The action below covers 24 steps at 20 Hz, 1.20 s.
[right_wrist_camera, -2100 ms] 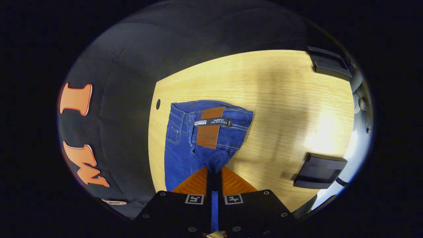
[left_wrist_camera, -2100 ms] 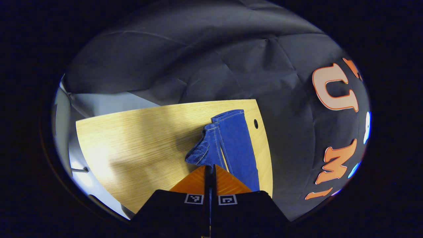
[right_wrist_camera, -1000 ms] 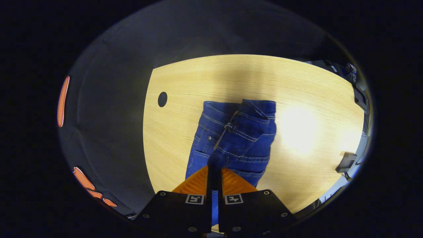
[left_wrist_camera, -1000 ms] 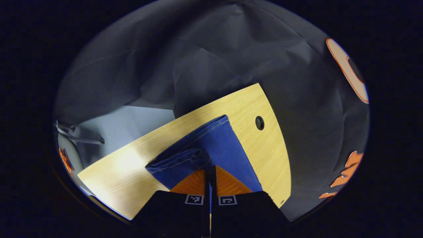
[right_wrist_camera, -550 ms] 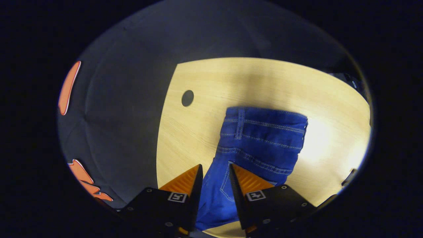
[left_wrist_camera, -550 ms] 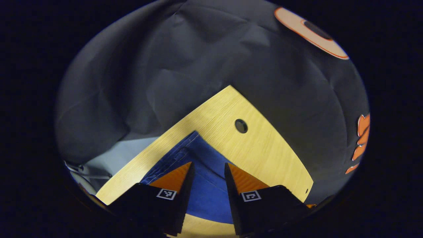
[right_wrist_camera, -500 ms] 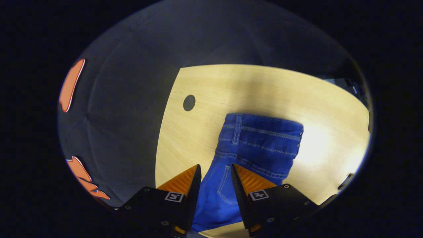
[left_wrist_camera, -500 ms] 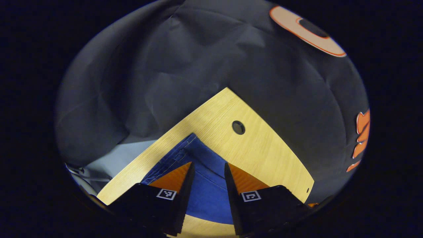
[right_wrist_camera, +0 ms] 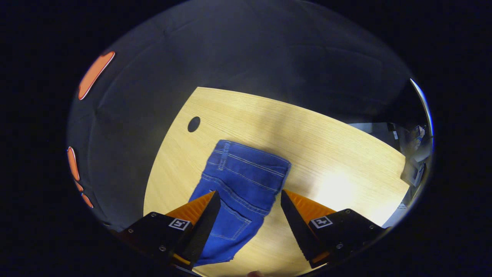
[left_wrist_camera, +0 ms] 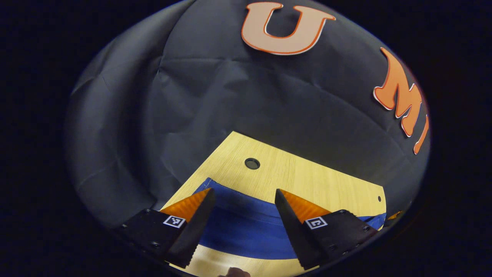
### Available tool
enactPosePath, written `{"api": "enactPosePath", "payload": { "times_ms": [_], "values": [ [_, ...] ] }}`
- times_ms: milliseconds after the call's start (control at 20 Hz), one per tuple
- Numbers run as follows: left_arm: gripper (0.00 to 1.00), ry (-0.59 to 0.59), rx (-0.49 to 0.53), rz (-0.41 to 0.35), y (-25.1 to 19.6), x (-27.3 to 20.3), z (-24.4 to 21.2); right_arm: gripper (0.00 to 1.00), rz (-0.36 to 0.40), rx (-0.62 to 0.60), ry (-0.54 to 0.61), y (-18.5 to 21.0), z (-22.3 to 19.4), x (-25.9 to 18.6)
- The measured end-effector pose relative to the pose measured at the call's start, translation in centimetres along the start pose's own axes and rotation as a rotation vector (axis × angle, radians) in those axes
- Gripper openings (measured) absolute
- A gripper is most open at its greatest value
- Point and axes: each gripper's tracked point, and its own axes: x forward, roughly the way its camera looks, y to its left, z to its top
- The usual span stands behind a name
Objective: Grasp the waist and the cuffs of the jeans and fold them to make the two legs overlap; first hold the waist and fold one-third of the jeans toward the cuffs, then hold the cuffs and fold the remaining one-third in the same direction to finish folding.
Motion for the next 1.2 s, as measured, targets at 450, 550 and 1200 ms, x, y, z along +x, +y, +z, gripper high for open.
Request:
{"api": "enactPosePath", "payload": {
  "times_ms": [450,550,1200],
  "values": [
    [0.97,-0.093,0.11,-0.072,-4.7,-7.0,0.3,0.98,-0.004,0.084,0.043,-0.5,-0.8,4.3],
    [0.97,-0.093,0.109,-0.08,-5.1,-8.7,0.0,0.98,-0.019,0.093,0.025,-0.5,-0.4,4.6],
    [0.97,-0.061,0.06,-0.078,-4.3,-10.2,-2.5,0.26,0.147,-0.013,-0.078,3.5,0.3,-0.3]
  ]
}}
